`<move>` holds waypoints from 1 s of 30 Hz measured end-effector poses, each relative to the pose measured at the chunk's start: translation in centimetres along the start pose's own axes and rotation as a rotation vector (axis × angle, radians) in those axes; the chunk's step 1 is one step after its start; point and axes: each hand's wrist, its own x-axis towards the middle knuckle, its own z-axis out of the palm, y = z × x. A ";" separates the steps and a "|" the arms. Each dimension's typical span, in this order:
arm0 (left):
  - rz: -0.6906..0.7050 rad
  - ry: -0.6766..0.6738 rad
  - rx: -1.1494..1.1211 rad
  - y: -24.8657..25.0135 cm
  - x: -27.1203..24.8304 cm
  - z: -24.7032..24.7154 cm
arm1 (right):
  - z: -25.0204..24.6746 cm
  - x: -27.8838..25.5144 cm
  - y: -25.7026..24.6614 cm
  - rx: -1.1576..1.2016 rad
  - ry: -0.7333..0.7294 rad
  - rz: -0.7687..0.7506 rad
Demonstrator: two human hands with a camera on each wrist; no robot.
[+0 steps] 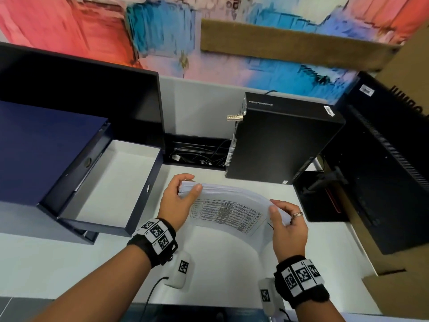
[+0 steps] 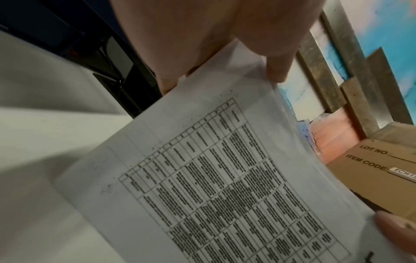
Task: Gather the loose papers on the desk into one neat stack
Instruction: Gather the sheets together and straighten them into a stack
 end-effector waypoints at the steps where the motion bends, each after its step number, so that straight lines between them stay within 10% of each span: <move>1: 0.001 0.011 -0.006 0.2 0.1 0.2 | 0.0 0.0 0.0 -0.014 -0.003 -0.022; 30: -0.042 0.149 -0.030 0.8 1.7 1.3 | -0.5 -0.3 0.9 -0.532 -0.132 -0.476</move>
